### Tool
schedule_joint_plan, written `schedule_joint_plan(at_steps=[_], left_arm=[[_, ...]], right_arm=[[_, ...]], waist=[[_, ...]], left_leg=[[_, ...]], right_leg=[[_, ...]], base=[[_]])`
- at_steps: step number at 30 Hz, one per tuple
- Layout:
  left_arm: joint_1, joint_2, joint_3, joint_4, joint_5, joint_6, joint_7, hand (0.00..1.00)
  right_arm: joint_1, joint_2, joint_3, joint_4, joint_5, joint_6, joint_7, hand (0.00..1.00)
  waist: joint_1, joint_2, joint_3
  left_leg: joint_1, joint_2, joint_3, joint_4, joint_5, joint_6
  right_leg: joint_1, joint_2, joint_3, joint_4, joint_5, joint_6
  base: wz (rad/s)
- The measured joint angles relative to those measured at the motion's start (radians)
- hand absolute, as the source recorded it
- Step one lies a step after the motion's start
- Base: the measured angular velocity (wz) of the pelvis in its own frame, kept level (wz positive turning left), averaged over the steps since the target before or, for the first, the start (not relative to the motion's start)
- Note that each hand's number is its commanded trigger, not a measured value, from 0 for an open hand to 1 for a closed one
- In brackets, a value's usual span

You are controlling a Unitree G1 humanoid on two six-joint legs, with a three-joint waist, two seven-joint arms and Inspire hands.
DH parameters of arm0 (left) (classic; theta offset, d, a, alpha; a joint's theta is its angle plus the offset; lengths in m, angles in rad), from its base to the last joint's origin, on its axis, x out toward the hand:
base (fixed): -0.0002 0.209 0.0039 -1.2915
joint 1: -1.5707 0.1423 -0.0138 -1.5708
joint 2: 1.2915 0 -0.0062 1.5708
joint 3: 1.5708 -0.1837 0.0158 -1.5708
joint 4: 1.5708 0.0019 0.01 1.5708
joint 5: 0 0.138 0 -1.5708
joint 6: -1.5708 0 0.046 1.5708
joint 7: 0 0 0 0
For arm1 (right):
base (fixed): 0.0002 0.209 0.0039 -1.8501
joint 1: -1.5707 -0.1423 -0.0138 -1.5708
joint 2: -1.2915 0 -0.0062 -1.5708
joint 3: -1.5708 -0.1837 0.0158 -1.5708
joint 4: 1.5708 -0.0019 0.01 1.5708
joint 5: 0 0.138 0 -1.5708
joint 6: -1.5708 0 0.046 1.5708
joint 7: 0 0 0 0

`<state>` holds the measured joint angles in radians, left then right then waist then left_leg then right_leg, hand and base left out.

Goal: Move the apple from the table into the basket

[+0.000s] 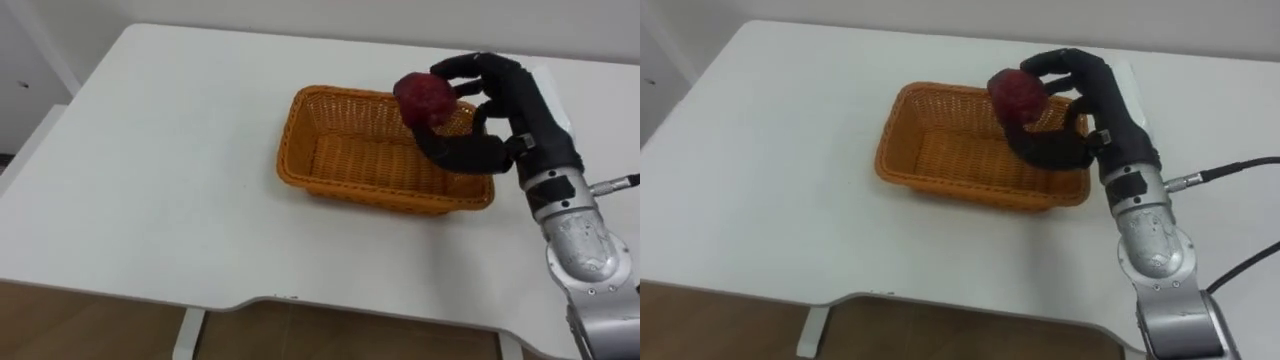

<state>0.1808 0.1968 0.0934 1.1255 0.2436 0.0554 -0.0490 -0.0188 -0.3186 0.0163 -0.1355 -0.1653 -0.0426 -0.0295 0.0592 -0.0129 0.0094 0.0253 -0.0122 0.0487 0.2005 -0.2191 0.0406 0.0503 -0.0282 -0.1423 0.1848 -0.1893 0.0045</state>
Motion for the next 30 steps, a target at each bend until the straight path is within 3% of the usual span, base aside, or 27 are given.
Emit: schedule_joint_plan(at_steps=[10, 15, 21, 30], left_arm=[[-0.023, -0.001, 0.001, -0.001, -0.016, -0.031, 0.020, 0.00], [-0.017, -0.002, 0.005, 0.001, -0.030, -0.033, 0.020, 0.00], [0.022, -0.003, 0.090, 0.009, -0.035, -0.041, 0.025, 0.00], [0.125, 0.000, 0.150, 0.000, -0.033, -0.049, 0.049, 0.00]], right_arm=[[0.000, 0.000, -0.003, -0.018, 0.002, -0.002, -0.003, 0.00], [0.000, 0.001, -0.049, -0.016, 0.053, -0.003, -0.046, 0.00], [-0.004, 0.000, -0.278, -0.014, 0.066, -0.038, -0.209, 0.00], [0.004, -0.007, -0.584, 0.052, 0.238, -0.087, -0.574, 0.00]], waist=[[-0.002, -0.016, -0.0134], [-0.010, -0.017, -0.0125], [-0.036, -0.020, -0.0107], [-0.133, -0.032, -0.0120]], left_leg=[[0.008, 0.000, -0.003, -0.002, 0.000, 0.000], [0.023, 0.000, 0.003, -0.005, 0.000, 0.000], [0.017, -0.001, 0.003, -0.002, 0.000, 0.000], [0.002, -0.001, 0.007, 0.001, 0.000, 0.000]], right_leg=[[0.003, -0.001, 0.002, -0.004, 0.000, 0.000], [0.022, -0.001, 0.003, -0.018, 0.001, 0.000], [0.017, -0.001, 0.000, -0.014, 0.001, 0.000], [0.001, 0.001, 0.003, -0.012, 0.001, 0.000]], base=[[0.00], [-0.01], [0.01], [-0.01]])
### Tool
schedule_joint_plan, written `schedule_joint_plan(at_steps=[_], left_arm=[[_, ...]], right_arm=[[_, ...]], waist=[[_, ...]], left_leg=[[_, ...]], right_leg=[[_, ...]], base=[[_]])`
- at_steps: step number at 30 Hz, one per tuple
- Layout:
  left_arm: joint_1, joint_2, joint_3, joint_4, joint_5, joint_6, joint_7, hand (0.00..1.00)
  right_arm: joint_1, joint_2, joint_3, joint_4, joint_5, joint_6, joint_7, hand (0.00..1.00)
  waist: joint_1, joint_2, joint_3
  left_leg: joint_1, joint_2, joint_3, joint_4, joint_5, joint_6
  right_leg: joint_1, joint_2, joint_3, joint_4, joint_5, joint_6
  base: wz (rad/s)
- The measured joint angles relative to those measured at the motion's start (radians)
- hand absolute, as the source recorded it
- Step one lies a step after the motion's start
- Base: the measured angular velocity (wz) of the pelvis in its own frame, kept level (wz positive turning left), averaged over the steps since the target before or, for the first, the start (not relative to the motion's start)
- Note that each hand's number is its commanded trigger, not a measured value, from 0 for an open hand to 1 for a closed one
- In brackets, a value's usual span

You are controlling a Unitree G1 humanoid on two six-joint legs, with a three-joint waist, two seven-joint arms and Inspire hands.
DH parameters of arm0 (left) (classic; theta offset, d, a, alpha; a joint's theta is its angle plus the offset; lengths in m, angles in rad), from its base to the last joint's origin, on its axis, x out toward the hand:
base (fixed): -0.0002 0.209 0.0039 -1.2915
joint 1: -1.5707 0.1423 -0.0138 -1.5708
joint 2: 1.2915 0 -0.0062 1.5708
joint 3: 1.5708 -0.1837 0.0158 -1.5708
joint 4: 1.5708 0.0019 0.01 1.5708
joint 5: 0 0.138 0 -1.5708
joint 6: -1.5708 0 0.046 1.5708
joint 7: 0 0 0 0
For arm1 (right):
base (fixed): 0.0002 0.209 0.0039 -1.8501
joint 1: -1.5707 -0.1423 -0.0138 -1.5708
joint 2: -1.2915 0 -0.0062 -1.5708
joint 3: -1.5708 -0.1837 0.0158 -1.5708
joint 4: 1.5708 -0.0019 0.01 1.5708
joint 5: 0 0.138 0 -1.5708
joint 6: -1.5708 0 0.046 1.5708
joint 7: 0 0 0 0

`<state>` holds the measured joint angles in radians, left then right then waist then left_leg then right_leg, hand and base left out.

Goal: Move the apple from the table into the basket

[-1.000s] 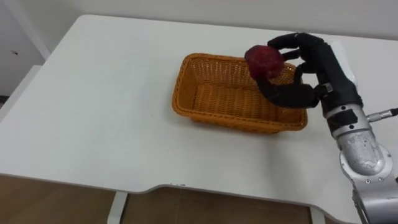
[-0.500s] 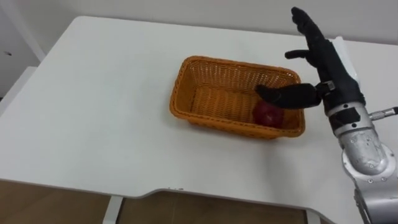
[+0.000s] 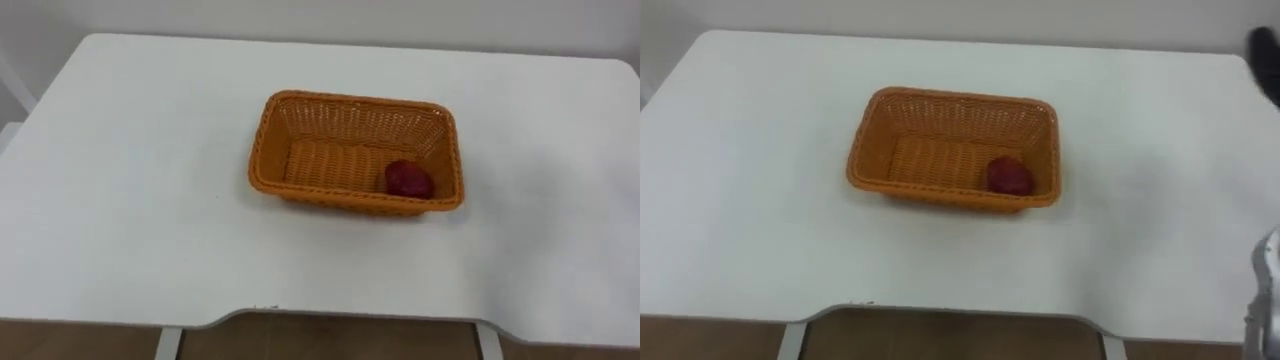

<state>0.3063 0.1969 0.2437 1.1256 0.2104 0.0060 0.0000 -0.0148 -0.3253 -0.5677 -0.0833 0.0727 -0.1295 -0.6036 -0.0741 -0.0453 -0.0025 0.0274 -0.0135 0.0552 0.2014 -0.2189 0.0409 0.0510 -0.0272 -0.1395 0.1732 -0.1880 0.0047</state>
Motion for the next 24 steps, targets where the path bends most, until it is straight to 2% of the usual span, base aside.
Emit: schedule_joint_plan(at_steps=[4, 6, 7, 8, 12, 15, 17, 18, 20, 22, 24], left_arm=[[0.004, -0.001, 0.030, -0.019, 0.003, 0.002, 0.015, 0.00], [0.001, 0.003, 0.029, -0.024, 0.010, 0.019, 0.019, 0.00], [0.000, 0.003, 0.030, -0.036, 0.012, 0.027, 0.019, 0.00], [0.001, 0.003, 0.031, -0.052, 0.012, 0.035, 0.019, 0.00], [0.001, 0.002, 0.033, -0.095, 0.016, 0.056, 0.041, 0.00], [-0.009, -0.009, 0.033, -0.101, 0.016, 0.060, 0.056, 0.00], [-0.009, -0.021, 0.033, -0.105, 0.017, 0.061, 0.057, 0.00], [-0.008, -0.024, 0.033, -0.105, 0.017, 0.062, 0.057, 0.00], [-0.008, -0.036, 0.033, -0.102, 0.017, 0.069, 0.055, 0.00], [-0.010, -0.039, 0.033, -0.101, 0.019, 0.079, 0.044, 0.00], [-0.010, -0.040, 0.030, -0.101, 0.018, 0.080, 0.027, 0.00]], right_arm=[[0.009, 0.000, -0.120, 0.141, 0.126, -0.005, -0.143, 0.00], [0.022, 0.000, -0.138, 0.209, 0.184, -0.003, -0.203, 0.00], [0.044, 0.000, -0.148, 0.253, 0.212, -0.001, -0.230, 0.00], [0.058, 0.000, -0.163, 0.301, 0.254, 0.001, -0.248, 0.00], [0.075, 0.001, -0.180, 0.530, 0.409, 0.015, -0.273, 0.00], [0.077, 0.006, -0.162, 0.778, 0.521, 0.025, -0.246, 0.00], [0.099, 0.030, -0.140, 0.975, 0.591, 0.048, -0.190, 0.00], [0.105, 0.043, -0.140, 1.014, 0.596, 0.057, -0.177, 0.00], [0.135, 0.093, -0.127, 1.111, 0.654, 0.085, -0.126, 0.00], [0.146, 0.123, -0.105, 1.159, 0.680, 0.102, -0.081, 0.00], [0.154, 0.137, -0.038, 1.218, 0.686, 0.108, -0.015, 0.00]], waist=[[-0.027, 0.002, -0.0027], [-0.034, 0.007, -0.0062], [-0.039, 0.011, -0.0106], [-0.039, 0.013, -0.0088], [-0.039, 0.019, -0.0105], [-0.036, 0.028, -0.0096], [-0.034, 0.033, -0.0094], [-0.030, 0.033, -0.0093], [-0.016, 0.035, -0.0079], [-0.006, 0.035, -0.0067], [-0.006, 0.034, -0.0054]], left_leg=[[-0.008, 0.001, -0.001, -0.003, 0.000, 0.000], [-0.010, 0.001, -0.001, -0.002, -0.001, 0.000], [-0.018, 0.001, 0.000, -0.001, -0.001, 0.000], [-0.020, 0.000, 0.002, -0.001, 0.000, 0.000], [-0.016, 0.000, 0.005, 0.001, 0.000, 0.000], [-0.016, 0.000, 0.007, -0.002, 0.000, 0.000], [-0.016, -0.001, -0.002, 0.000, 0.000, 0.000], [-0.016, -0.001, -0.003, 0.000, 0.000, 0.000], [-0.015, 0.000, 0.001, 0.000, 0.000, 0.000], [-0.015, -0.001, 0.010, 0.000, 0.000, 0.000], [-0.015, 0.000, 0.005, 0.003, -0.001, 0.000]], right_leg=[[-0.003, 0.000, -0.001, 0.002, 0.000, 0.000], [-0.005, 0.000, -0.001, 0.003, 0.000, 0.000], [-0.018, 0.000, 0.001, 0.011, 0.000, 0.000], [-0.022, 0.000, 0.003, 0.014, 0.000, 0.000], [-0.017, 0.000, 0.003, 0.015, 0.000, 0.000], [-0.016, 0.001, 0.009, 0.015, 0.000, -0.001], [-0.010, 0.000, 0.002, 0.015, 0.000, -0.001], [-0.009, 0.000, 0.003, 0.015, 0.000, -0.001], [-0.011, 0.002, 0.014, 0.016, -0.001, -0.002], [-0.016, 0.005, 0.033, 0.015, -0.001, -0.002], [-0.014, 0.004, 0.035, 0.014, -0.001, -0.002]], base=[[0.00], [0.00], [-0.04], [-0.05], [-0.01], [0.00], [0.11], [0.08], [-0.05], [-0.15], [-0.04]])
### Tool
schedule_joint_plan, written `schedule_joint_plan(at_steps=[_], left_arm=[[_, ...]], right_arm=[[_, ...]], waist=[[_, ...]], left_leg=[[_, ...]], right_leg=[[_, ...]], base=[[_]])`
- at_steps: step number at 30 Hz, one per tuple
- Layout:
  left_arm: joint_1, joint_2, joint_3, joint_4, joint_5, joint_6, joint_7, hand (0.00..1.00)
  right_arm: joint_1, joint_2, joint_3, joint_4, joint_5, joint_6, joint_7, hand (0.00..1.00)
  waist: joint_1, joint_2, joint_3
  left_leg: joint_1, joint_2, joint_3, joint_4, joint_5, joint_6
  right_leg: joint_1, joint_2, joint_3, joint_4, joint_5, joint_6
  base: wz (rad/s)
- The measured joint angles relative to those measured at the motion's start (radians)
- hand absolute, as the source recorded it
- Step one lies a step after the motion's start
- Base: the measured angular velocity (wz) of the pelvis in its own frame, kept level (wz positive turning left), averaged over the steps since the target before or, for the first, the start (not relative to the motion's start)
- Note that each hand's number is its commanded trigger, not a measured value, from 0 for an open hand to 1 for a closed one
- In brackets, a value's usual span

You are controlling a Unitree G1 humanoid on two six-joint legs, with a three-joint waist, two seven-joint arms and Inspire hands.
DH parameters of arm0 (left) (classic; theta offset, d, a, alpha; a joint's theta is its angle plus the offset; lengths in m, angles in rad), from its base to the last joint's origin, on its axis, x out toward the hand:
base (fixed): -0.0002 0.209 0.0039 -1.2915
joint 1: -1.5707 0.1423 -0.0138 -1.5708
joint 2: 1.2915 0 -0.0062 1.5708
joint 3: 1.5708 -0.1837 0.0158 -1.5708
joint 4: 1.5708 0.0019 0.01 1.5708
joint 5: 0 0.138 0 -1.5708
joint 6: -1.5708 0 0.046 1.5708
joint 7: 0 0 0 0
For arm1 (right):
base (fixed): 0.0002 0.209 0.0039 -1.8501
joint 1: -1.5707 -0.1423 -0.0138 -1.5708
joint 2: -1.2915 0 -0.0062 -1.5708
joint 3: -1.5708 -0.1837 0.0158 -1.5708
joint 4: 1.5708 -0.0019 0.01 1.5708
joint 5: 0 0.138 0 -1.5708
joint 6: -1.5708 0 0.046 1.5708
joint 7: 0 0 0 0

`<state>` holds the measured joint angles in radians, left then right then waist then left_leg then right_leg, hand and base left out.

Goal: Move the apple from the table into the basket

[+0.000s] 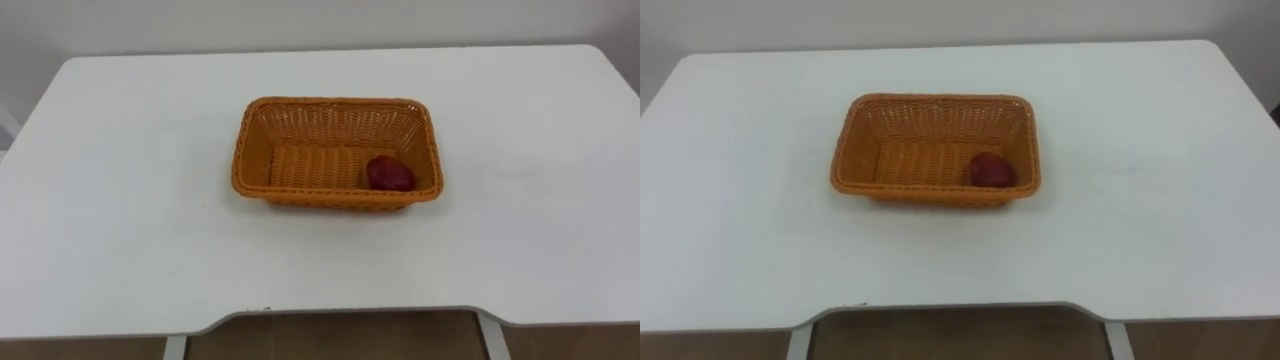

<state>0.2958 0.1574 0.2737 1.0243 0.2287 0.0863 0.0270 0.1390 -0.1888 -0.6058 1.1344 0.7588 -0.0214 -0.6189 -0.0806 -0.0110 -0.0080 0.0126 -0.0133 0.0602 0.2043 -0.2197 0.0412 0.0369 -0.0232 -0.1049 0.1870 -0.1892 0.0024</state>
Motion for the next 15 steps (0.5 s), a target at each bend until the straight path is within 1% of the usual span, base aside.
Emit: schedule_joint_plan(at_steps=[1, 2, 3, 5, 6, 7, 9, 10, 11, 12, 15], left_arm=[[-0.002, -0.005, 0.000, -0.001, 0.000, 0.000, -0.003, 0.00], [-0.004, -0.008, 0.000, -0.001, 0.001, 0.000, -0.007, 0.00], [-0.004, -0.009, 0.000, 0.000, 0.002, 0.000, -0.010, 0.00], [-0.008, -0.009, 0.000, 0.015, 0.001, 0.000, -0.012, 0.00], [-0.009, -0.010, 0.000, 0.019, 0.001, 0.000, -0.013, 0.00], [-0.011, -0.010, -0.001, 0.027, 0.000, 0.001, -0.015, 0.00], [-0.018, -0.010, -0.002, 0.040, 0.000, 0.004, -0.015, 0.00], [-0.023, -0.012, -0.003, 0.042, 0.000, 0.015, -0.015, 0.00], [-0.034, -0.013, -0.003, 0.048, 0.000, 0.025, -0.015, 0.00], [-0.039, -0.013, -0.006, 0.051, -0.001, 0.029, -0.015, 0.00], [-0.053, -0.013, -0.024, 0.051, -0.002, 0.048, -0.017, 0.00]], right_arm=[[0.002, 0.003, 0.044, 0.039, -0.010, 0.006, 0.047, 0.00], [0.009, 0.004, 0.086, 0.071, -0.035, 0.014, 0.091, 0.00], [0.010, 0.005, 0.102, 0.082, -0.061, 0.021, 0.112, 0.00], [0.003, 0.013, 0.154, 0.118, -0.174, 0.037, 0.188, 0.00], [0.002, 0.016, 0.163, 0.123, -0.199, 0.040, 0.206, 0.00], [0.000, 0.017, 0.191, 0.141, -0.252, 0.046, 0.238, 0.00], [0.000, 0.022, 0.232, 0.155, -0.311, 0.059, 0.277, 0.00], [-0.002, 0.023, 0.261, 0.156, -0.347, 0.073, 0.305, 0.00], [-0.002, 0.024, 0.284, 0.155, -0.390, 0.085, 0.331, 0.00], [-0.001, 0.024, 0.296, 0.155, -0.412, 0.089, 0.342, 0.00], [-0.005, 0.024, 0.353, 0.140, -0.550, 0.106, 0.395, 0.00]], waist=[[0.002, -0.001, 0.0008], [0.007, 0.001, 0.0051], [0.009, 0.003, 0.0075], [0.013, 0.003, 0.0078], [0.014, 0.003, 0.0084], [0.017, 0.003, 0.0092], [0.031, 0.004, 0.0096], [0.033, 0.005, 0.0107], [0.034, 0.005, 0.0135], [0.034, 0.008, 0.0151], [0.045, 0.012, 0.0140]], left_leg=[[0.005, 0.000, 0.000, -0.003, 0.000, 0.000], [0.012, 0.000, 0.003, -0.006, 0.000, 0.000], [0.015, 0.000, 0.005, -0.006, 0.000, 0.001], [0.020, 0.000, 0.009, -0.006, -0.001, 0.001], [0.020, 0.000, 0.009, -0.006, -0.001, 0.001], [0.022, 0.000, 0.011, -0.007, -0.001, 0.001], [0.028, 0.000, 0.016, -0.008, -0.001, 0.001], [0.030, 0.000, 0.014, -0.008, -0.001, 0.001], [0.031, 0.000, 0.008, -0.008, -0.001, 0.001], [0.031, 0.000, 0.007, -0.008, -0.001, 0.001], [0.033, 0.000, 0.007, -0.012, -0.001, 0.002]], right_leg=[[0.002, -0.002, 0.001, 0.000, 0.000, 0.000], [0.004, -0.003, 0.004, 0.000, 0.000, 0.002], [0.004, -0.002, 0.006, -0.001, -0.001, 0.002], [0.004, -0.002, 0.007, -0.002, -0.002, 0.003], [0.004, -0.002, 0.007, -0.002, -0.002, 0.003], [0.003, -0.001, 0.012, -0.003, -0.002, 0.003], [0.003, 0.000, 0.015, -0.003, -0.002, 0.003], [0.006, -0.001, 0.014, -0.003, -0.002, 0.003], [0.016, -0.002, 0.009, -0.004, -0.002, 0.003], [0.015, -0.002, 0.007, -0.005, -0.002, 0.003], [0.016, -0.002, -0.003, -0.015, -0.001, 0.003]], base=[[-0.04], [-0.05], [-0.07], [-0.06], [-0.06], [-0.08], [-0.07], [0.05], [0.10], [0.11], [0.03]])
